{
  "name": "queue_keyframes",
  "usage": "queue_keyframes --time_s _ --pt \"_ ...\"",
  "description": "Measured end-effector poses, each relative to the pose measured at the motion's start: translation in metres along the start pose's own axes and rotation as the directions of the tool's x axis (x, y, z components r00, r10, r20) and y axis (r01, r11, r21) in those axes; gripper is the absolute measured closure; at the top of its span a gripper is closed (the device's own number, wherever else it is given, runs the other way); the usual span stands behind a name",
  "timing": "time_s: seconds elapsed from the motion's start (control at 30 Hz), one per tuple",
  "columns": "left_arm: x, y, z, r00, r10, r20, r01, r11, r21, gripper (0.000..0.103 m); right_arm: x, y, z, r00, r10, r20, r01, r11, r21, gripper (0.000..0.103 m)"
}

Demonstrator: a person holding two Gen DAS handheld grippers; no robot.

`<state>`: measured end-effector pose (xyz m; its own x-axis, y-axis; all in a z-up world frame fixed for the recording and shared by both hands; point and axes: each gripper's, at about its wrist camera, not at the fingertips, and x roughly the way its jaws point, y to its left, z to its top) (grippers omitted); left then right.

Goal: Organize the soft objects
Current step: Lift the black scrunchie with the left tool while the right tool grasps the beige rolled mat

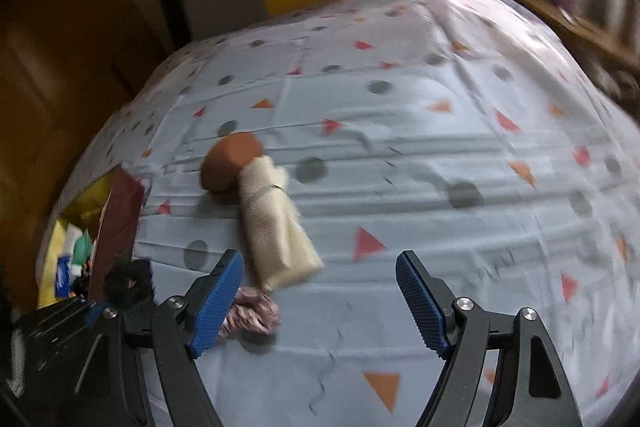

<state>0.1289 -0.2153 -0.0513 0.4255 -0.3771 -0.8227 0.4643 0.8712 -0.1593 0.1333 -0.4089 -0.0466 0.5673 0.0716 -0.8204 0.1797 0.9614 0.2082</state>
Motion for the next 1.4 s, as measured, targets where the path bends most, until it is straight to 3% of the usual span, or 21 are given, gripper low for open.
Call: queue_keyframes --time_s 0.27,0.3,0.33,0.4,0.53,0.73,1.0,1.4 --pt "-0.039 -0.004 -0.018 0.999 -0.003 0.050 0.001 0.999 0.039 0.086 0.073 0.041 0.026 0.986 -0.049 -0.157 0.030 0.992 -0.124 0.024" --pt "-0.043 -0.004 -0.019 0.998 0.001 0.060 -0.004 0.999 0.045 0.086 0.079 0.044 0.026 0.984 -0.062 -0.167 0.039 0.990 -0.138 0.031" --pt "-0.046 -0.004 -0.019 0.997 0.006 0.071 -0.010 0.999 0.054 0.086 0.086 0.046 0.025 0.980 -0.085 -0.178 0.057 0.986 -0.158 0.053" --pt "-0.053 -0.005 -0.022 0.996 0.009 0.090 -0.015 0.998 0.064 0.086 0.087 0.047 0.023 0.978 -0.136 -0.160 0.106 0.977 -0.183 0.062" --pt "-0.062 -0.006 -0.025 0.995 0.005 0.104 -0.012 0.998 0.067 0.086 0.080 0.035 0.019 0.967 -0.175 -0.187 0.136 0.969 -0.205 0.063" --pt "-0.070 -0.005 -0.032 0.994 -0.005 0.110 -0.001 0.999 0.054 0.086 0.057 -0.009 0.002 0.949 -0.212 -0.231 0.184 0.973 -0.137 0.061" --pt "-0.088 -0.005 -0.042 0.990 -0.001 0.143 -0.007 0.998 0.057 0.086 0.031 -0.034 -0.034 0.978 -0.152 -0.141 0.143 0.987 -0.074 0.060" --pt "-0.121 0.017 -0.057 0.981 0.048 0.187 -0.052 0.999 0.015 0.086 0.023 -0.032 -0.046 0.981 -0.162 -0.102 0.150 0.981 -0.122 0.058"
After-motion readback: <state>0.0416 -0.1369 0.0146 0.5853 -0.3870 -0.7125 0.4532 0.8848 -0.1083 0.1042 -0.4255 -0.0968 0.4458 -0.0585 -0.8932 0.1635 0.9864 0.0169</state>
